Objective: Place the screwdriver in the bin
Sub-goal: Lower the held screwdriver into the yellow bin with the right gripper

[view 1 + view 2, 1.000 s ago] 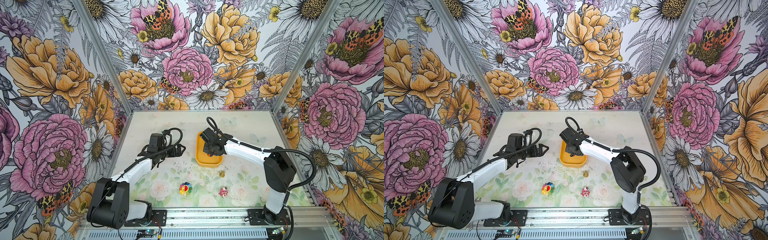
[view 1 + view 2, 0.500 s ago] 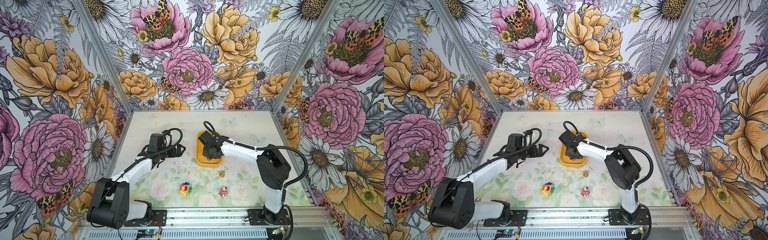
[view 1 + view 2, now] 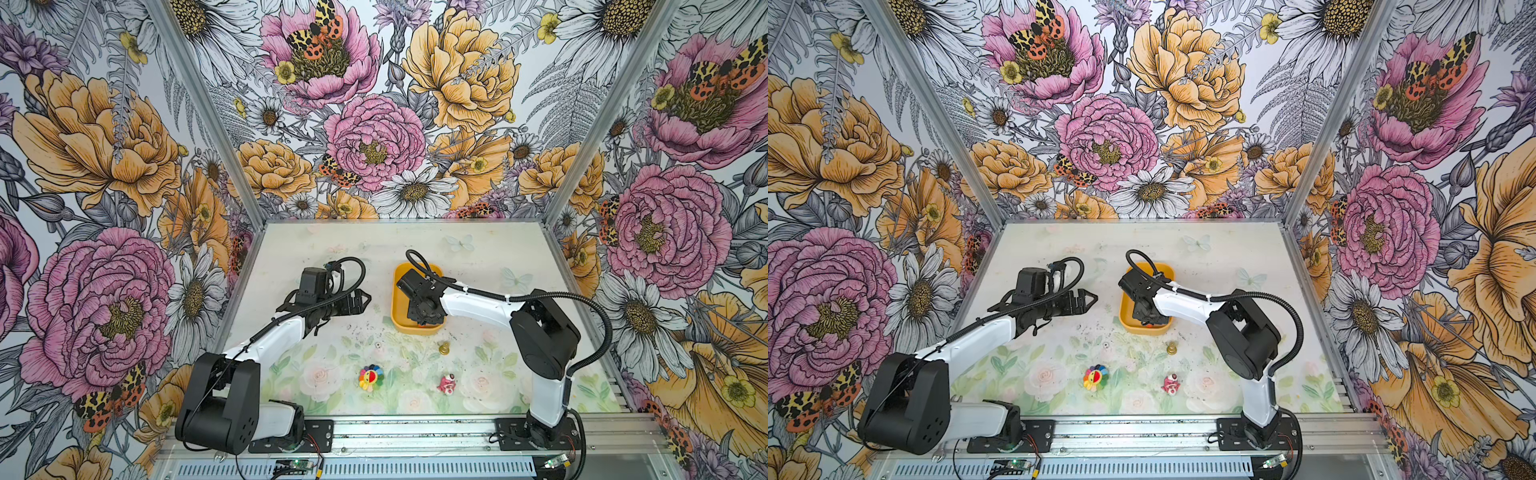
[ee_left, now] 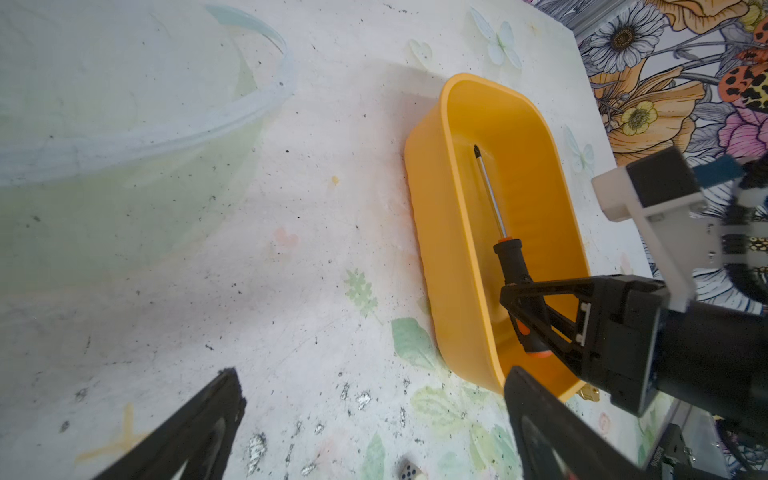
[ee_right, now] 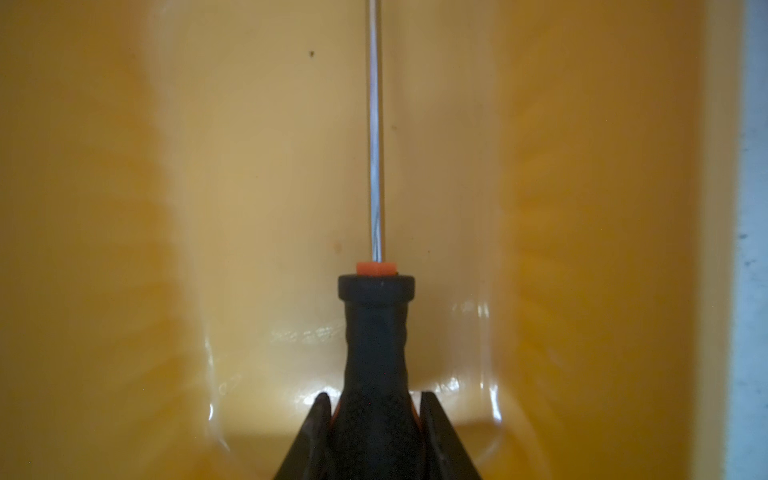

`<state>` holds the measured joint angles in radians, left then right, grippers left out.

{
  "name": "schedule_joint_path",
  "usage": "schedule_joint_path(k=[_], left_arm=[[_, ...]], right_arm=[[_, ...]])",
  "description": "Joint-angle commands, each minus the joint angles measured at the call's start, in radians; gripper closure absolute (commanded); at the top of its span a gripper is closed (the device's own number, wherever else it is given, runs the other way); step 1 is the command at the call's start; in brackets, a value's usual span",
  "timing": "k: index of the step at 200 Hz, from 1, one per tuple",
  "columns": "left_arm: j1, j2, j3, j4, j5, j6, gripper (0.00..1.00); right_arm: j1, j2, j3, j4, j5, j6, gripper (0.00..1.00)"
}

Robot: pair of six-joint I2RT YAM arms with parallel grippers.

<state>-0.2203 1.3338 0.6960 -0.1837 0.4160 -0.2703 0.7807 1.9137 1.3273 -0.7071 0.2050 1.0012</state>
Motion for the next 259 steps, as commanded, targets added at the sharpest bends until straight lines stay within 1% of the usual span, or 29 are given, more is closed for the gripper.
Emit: schedule_joint_path(k=[1, 63, 208, 217, 259], left_arm=[[-0.002, 0.007, 0.013, 0.001, -0.015, 0.011, 0.01], [-0.003, 0.005, 0.004, 0.004, -0.018, 0.013, 0.01], [-0.003, 0.013, 0.001, 0.006, -0.019, 0.016, 0.01], [-0.003, 0.013, 0.002, 0.005, -0.018, 0.016, 0.01], [-0.003, 0.015, 0.006, 0.006, -0.016, 0.015, 0.01]], right_arm=[[0.007, -0.012, 0.004, 0.005, 0.017, -0.025, 1.0], [0.007, 0.035, 0.034, 0.006, -0.001, -0.07, 1.0], [0.006, 0.112, 0.085, 0.006, -0.008, -0.09, 1.0], [0.006, 0.114, 0.087, 0.006, -0.009, -0.09, 0.98], [0.007, 0.123, 0.092, 0.004, -0.018, -0.097, 0.82]])
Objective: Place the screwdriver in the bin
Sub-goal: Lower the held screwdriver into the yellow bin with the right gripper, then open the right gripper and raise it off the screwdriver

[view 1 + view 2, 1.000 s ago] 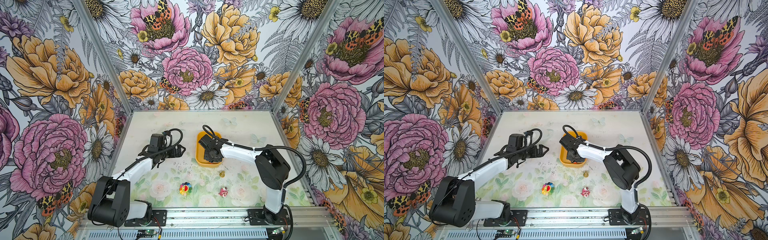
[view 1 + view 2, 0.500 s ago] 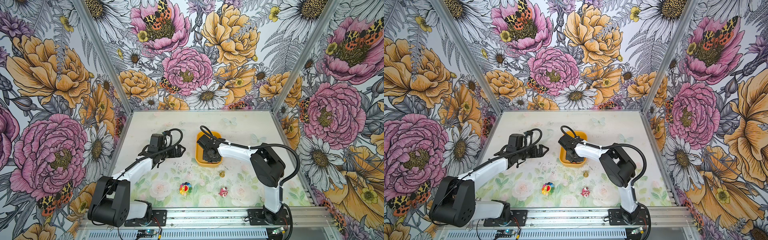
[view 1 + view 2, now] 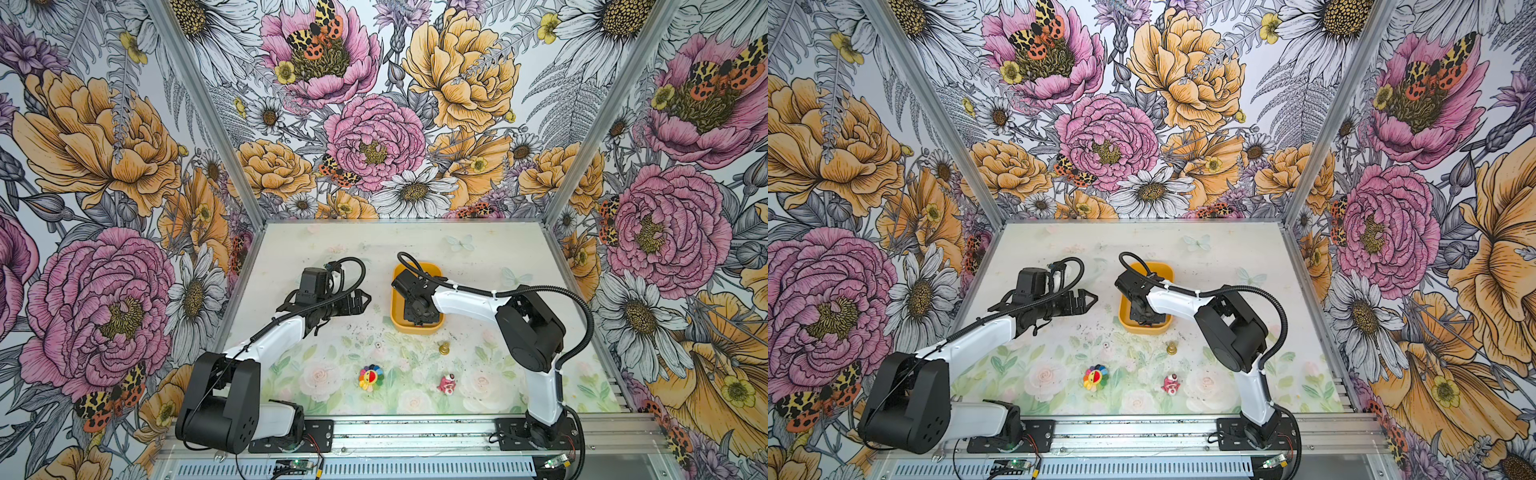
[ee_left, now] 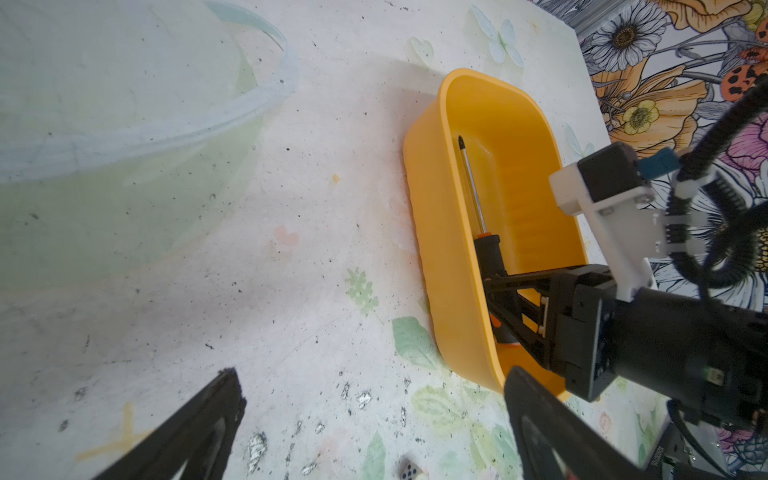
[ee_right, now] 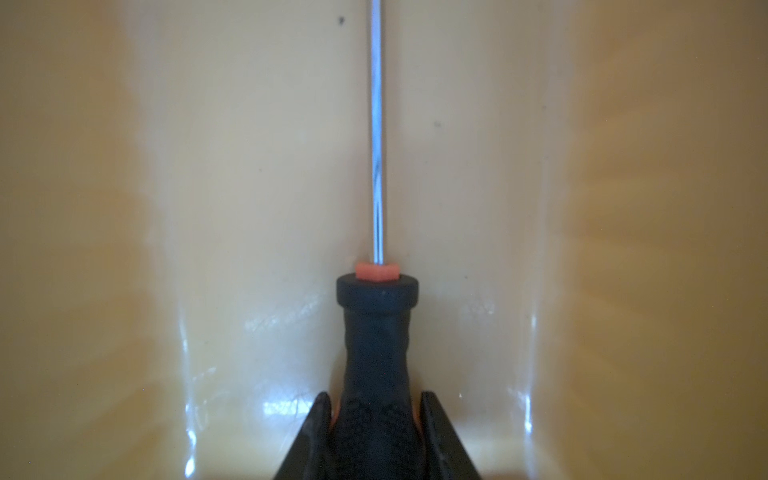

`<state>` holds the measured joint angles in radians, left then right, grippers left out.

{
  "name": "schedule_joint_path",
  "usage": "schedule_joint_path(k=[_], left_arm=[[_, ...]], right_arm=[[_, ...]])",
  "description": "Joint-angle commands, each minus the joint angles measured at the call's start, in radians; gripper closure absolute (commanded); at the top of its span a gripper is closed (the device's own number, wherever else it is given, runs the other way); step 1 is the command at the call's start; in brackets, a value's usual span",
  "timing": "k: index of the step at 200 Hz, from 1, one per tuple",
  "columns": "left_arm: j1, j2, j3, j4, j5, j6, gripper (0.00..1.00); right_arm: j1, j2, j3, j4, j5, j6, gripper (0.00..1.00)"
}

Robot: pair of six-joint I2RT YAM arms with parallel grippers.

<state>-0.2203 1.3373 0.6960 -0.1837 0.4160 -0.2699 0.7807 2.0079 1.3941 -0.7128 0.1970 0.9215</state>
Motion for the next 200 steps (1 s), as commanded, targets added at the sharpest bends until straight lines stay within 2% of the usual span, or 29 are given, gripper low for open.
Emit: schedule_joint_path(k=[1, 26, 50, 129, 150, 200], left_arm=[[-0.003, 0.011, 0.006, 0.006, -0.017, 0.015, 0.01], [-0.005, 0.013, 0.008, 0.005, -0.016, 0.016, 0.01], [-0.004, 0.016, 0.011, 0.004, -0.012, 0.014, 0.01], [-0.008, 0.013, 0.017, -0.002, -0.012, 0.014, 0.01], [-0.009, 0.008, 0.018, -0.008, -0.015, 0.017, 0.01], [-0.009, -0.001, 0.022, -0.024, -0.025, 0.028, 0.01]], right_arm=[[0.007, 0.029, 0.025, 0.009, -0.009, -0.018, 0.82], [0.007, 0.025, 0.025, 0.01, -0.015, -0.024, 0.67], [0.007, 0.024, 0.03, 0.008, -0.022, -0.035, 0.59], [0.002, -0.044, 0.046, -0.005, -0.015, -0.094, 0.52], [-0.004, -0.08, 0.049, -0.023, -0.033, -0.113, 0.47], [-0.02, -0.178, 0.049, -0.07, -0.099, -0.232, 0.44]])
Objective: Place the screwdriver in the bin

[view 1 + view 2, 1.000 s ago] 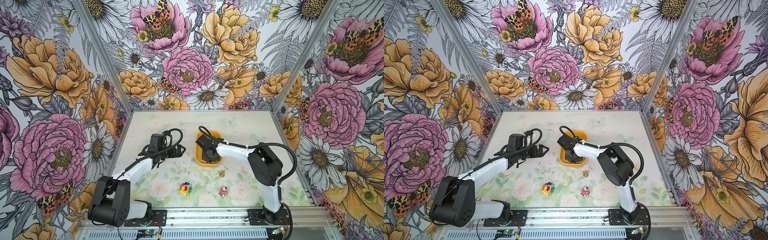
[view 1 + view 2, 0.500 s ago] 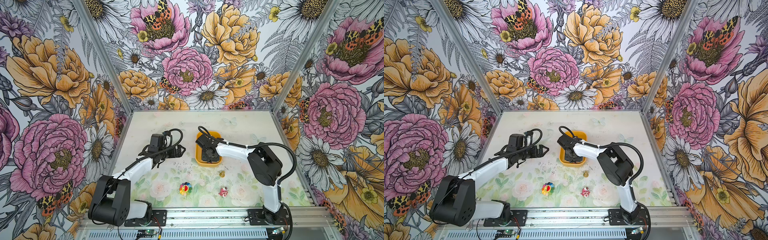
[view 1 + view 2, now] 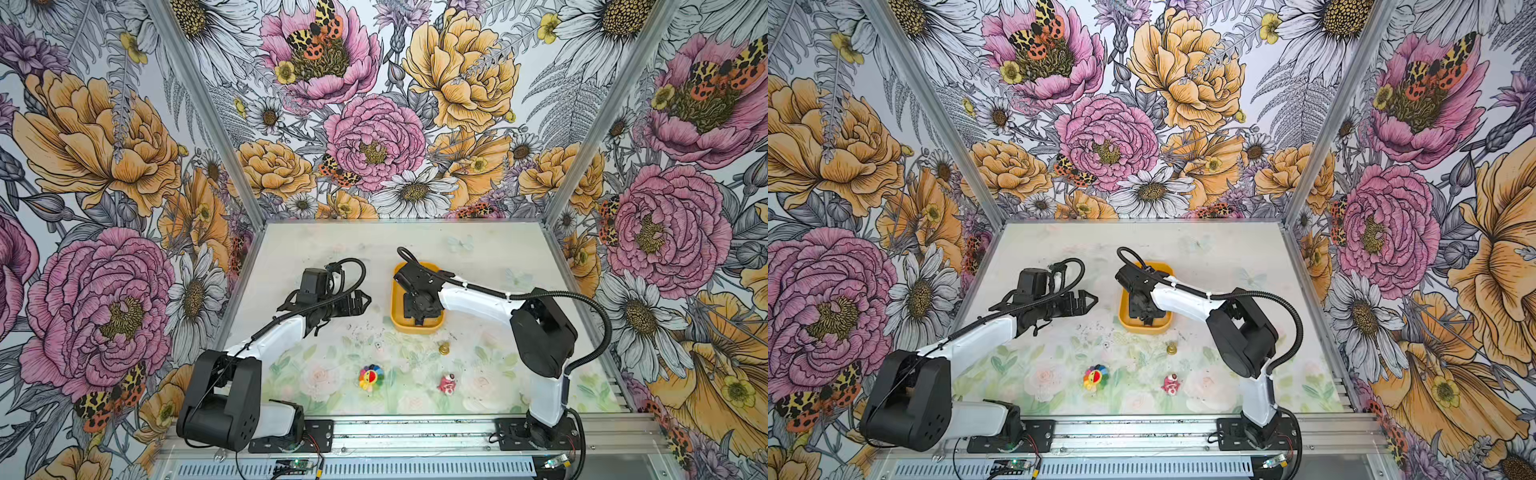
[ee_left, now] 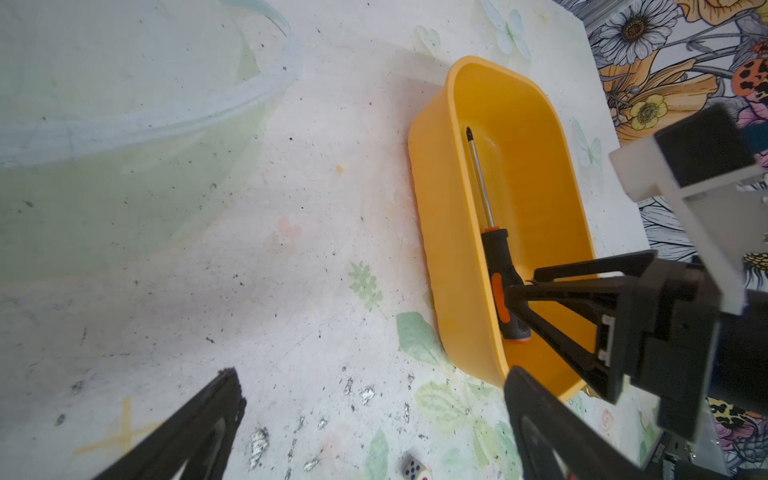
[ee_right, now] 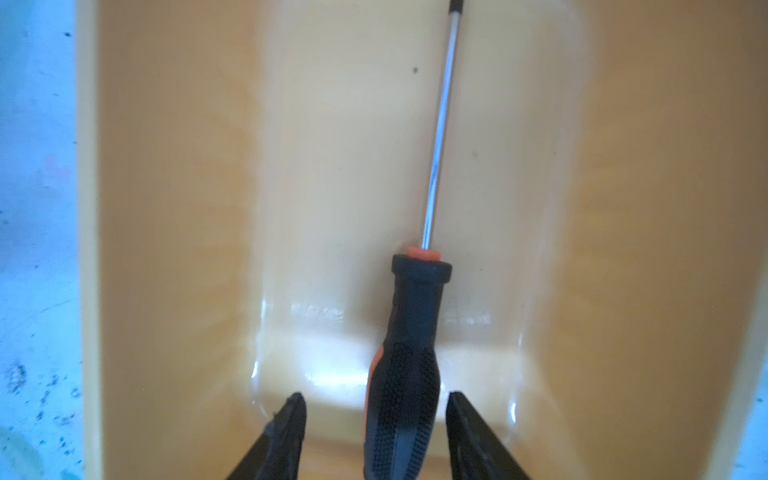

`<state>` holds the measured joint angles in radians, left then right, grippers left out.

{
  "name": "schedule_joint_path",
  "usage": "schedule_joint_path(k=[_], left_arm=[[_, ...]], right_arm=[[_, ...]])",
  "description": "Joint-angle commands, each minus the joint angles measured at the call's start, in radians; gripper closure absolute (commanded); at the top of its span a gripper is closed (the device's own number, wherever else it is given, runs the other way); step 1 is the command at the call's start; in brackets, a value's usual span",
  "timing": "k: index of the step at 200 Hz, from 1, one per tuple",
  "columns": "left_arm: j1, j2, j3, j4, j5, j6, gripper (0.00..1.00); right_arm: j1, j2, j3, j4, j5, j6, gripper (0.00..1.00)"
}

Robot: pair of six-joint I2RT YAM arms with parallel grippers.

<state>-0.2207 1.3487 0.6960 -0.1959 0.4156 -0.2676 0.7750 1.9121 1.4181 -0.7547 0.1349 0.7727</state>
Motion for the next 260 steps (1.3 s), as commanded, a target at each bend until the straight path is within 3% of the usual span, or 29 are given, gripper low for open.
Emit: schedule_joint_path(k=[1, 24, 67, 114, 144, 163, 210, 260], left_arm=[[-0.008, -0.012, 0.023, -0.013, -0.026, 0.026, 0.01], [-0.009, -0.031, 0.025, -0.02, -0.047, 0.031, 0.01], [-0.008, -0.134, -0.005, -0.005, -0.145, 0.032, 0.01], [0.003, -0.301, -0.08, 0.074, -0.298, 0.036, 0.01], [0.01, -0.398, -0.146, 0.167, -0.463, 0.092, 0.01], [0.031, -0.453, -0.198, 0.266, -0.506, 0.131, 0.01], [0.097, -0.483, -0.291, 0.484, -0.5, 0.229, 0.01], [0.176, -0.386, -0.345, 0.664, -0.472, 0.275, 0.01]], right_arm=[[-0.014, -0.085, 0.025, -0.028, -0.038, -0.088, 0.44], [-0.016, -0.167, 0.005, -0.025, -0.004, -0.217, 0.45], [-0.048, -0.361, -0.075, -0.023, 0.246, -0.46, 0.45], [-0.263, -0.518, -0.228, 0.057, 0.29, -0.541, 0.47], [-0.408, -0.619, -0.414, 0.271, 0.234, -0.612, 0.49], [-0.467, -0.692, -0.536, 0.425, 0.226, -0.671, 0.49], [-0.608, -0.776, -0.743, 0.702, 0.159, -0.704, 0.49], [-0.688, -0.688, -0.962, 1.172, 0.127, -0.707, 0.49]])
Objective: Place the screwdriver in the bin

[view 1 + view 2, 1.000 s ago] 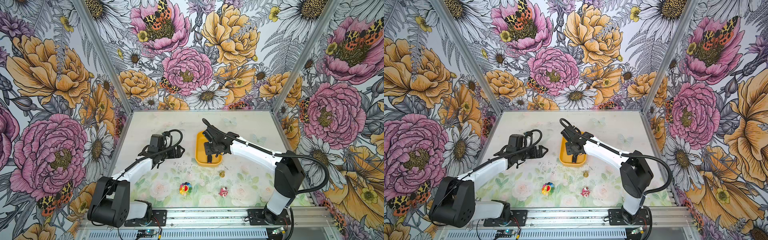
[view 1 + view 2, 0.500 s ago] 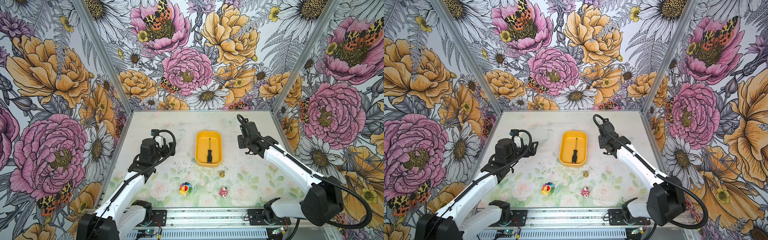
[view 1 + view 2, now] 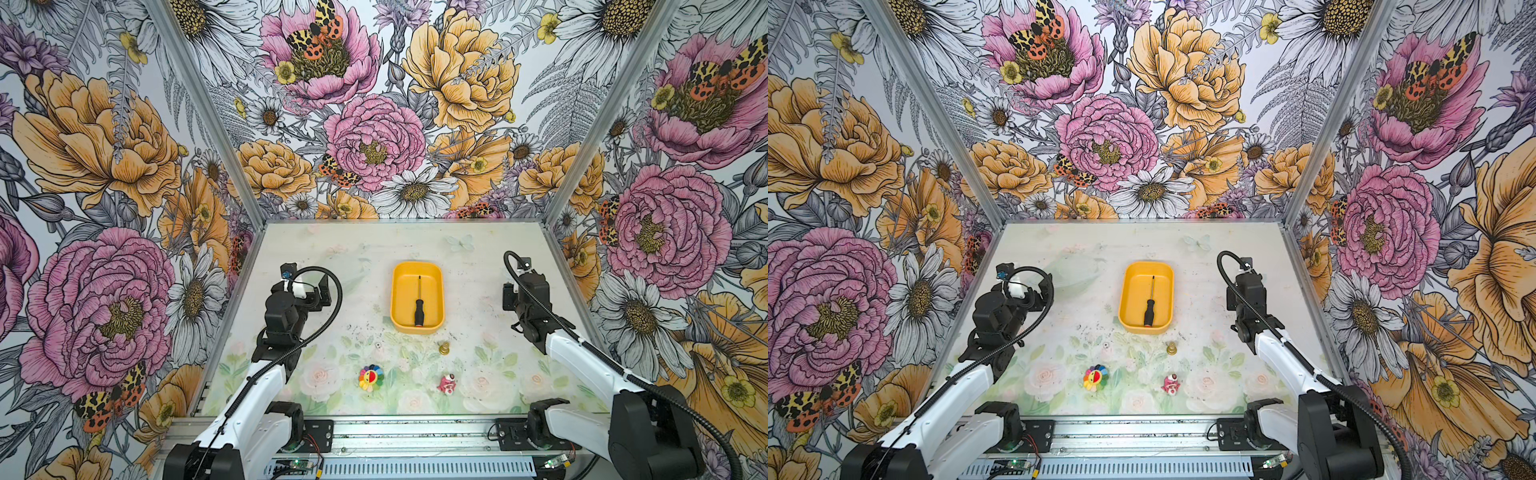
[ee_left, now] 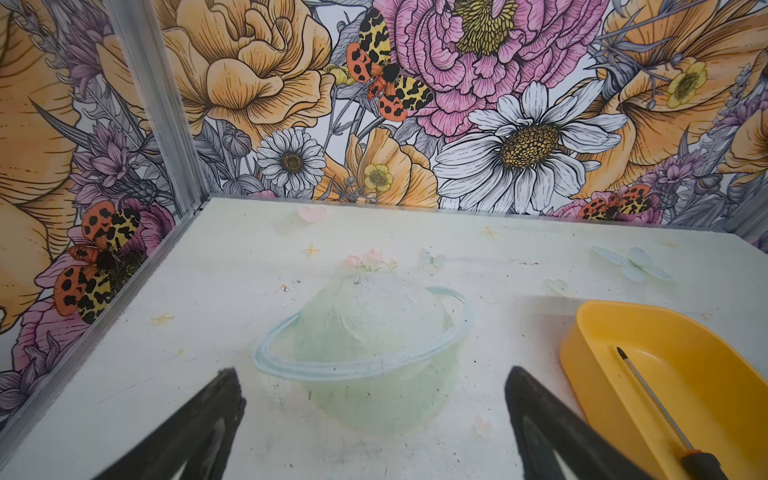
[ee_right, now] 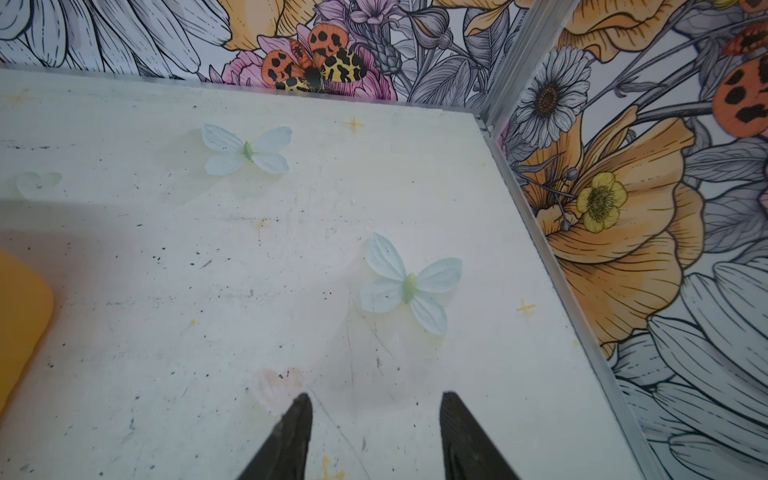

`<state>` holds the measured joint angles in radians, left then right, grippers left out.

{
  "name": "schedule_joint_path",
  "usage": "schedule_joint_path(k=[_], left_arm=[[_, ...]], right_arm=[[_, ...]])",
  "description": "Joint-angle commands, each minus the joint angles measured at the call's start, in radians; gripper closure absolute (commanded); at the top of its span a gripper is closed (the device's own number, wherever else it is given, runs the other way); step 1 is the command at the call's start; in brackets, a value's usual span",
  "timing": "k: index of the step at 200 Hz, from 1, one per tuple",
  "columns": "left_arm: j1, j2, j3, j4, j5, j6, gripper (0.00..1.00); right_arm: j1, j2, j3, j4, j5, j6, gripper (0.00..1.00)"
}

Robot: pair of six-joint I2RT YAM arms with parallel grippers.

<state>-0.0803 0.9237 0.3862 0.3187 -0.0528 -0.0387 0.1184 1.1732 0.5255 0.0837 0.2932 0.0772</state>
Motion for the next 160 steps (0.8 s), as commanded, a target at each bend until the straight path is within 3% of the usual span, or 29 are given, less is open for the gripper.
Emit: schedule_joint_path(k=[1, 34, 86, 121, 160], left_arm=[[0.037, 0.042, -0.037, 0.154, -0.003, 0.046, 0.01], [0.103, 0.107, -0.102, 0.305, 0.013, 0.048, 0.01], [0.156, 0.249, -0.121, 0.448, 0.089, 0.052, 0.01], [0.162, 0.364, -0.116, 0.545, 0.121, 0.036, 0.01], [0.165, 0.393, -0.098, 0.557, 0.13, 0.029, 0.01]], right_arm=[[-0.033, 0.054, -0.074, 0.339, -0.032, -0.011, 0.49], [-0.083, 0.192, -0.118, 0.576, -0.069, 0.022, 0.49], [-0.11, 0.33, -0.098, 0.694, -0.085, 0.009, 0.5], [-0.11, 0.342, -0.124, 0.746, -0.101, 0.007, 0.49], [-0.11, 0.355, -0.131, 0.769, -0.116, 0.0, 0.47]])
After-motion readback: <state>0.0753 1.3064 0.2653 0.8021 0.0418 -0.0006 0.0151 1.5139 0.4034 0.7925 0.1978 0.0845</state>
